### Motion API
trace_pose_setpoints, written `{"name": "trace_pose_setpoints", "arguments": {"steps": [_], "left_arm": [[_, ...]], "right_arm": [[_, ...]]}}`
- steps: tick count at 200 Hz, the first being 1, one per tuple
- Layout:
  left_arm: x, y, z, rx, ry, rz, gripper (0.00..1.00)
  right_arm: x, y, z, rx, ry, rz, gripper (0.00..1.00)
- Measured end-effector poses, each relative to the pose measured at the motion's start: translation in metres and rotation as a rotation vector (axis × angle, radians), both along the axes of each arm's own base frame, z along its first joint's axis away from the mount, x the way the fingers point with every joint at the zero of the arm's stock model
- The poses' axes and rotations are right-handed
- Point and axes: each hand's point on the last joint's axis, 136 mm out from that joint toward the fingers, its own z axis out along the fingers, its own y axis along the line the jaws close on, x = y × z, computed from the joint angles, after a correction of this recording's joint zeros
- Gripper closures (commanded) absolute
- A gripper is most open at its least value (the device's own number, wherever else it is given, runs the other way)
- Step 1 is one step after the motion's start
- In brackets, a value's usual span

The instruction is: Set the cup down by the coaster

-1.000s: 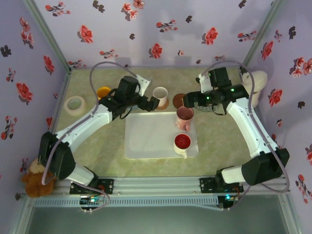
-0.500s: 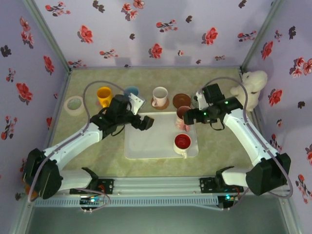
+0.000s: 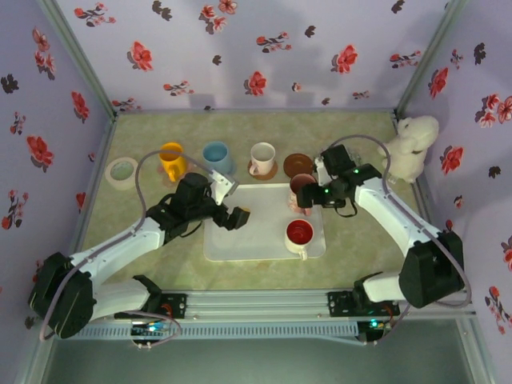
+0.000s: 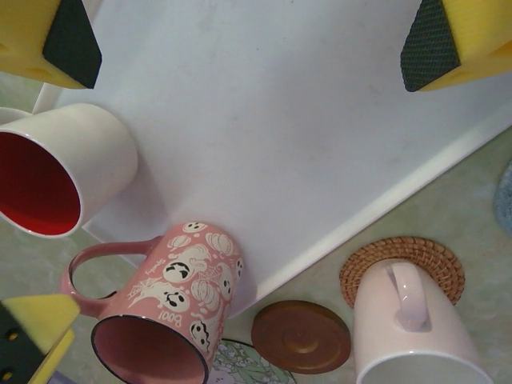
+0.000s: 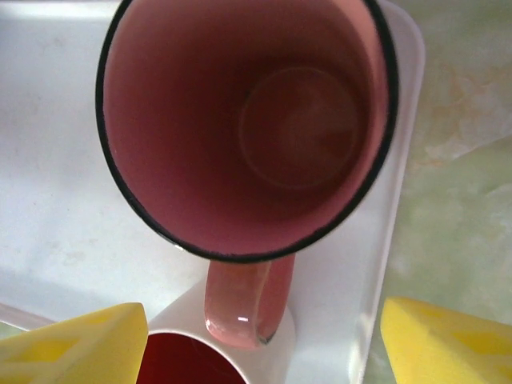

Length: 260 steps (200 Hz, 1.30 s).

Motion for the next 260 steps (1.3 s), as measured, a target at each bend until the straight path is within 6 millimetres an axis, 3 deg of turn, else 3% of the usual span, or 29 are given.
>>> {"name": "trace_pose_setpoints", "arguments": {"steps": [41, 155, 206, 260], "left_arm": [[0.004, -0.004, 0.003, -0.016, -0.019, -0.003, 0.01], [0.011, -0.026, -0.026, -0.03, 0.015, -0.041, 0.01], [0.01, -0.03, -0.04, -0.015, 0.051, -0.049, 0.01], [0.013, -0.034, -0.037, -0.025, 0.048, -0.053, 0.0]], "right_arm": [[0.001, 0.004, -0.015, -0.014, 0.021, -0.002, 0.27], [0.006, 0.009, -0.057, -0.106, 0.08, 0.019, 0.46], [0.007, 0.008, -0.059, -0.142, 0.066, 0.023, 0.56], [0.01, 0.006, -0.059, -0.159, 0.048, 0.017, 0.67]]}}
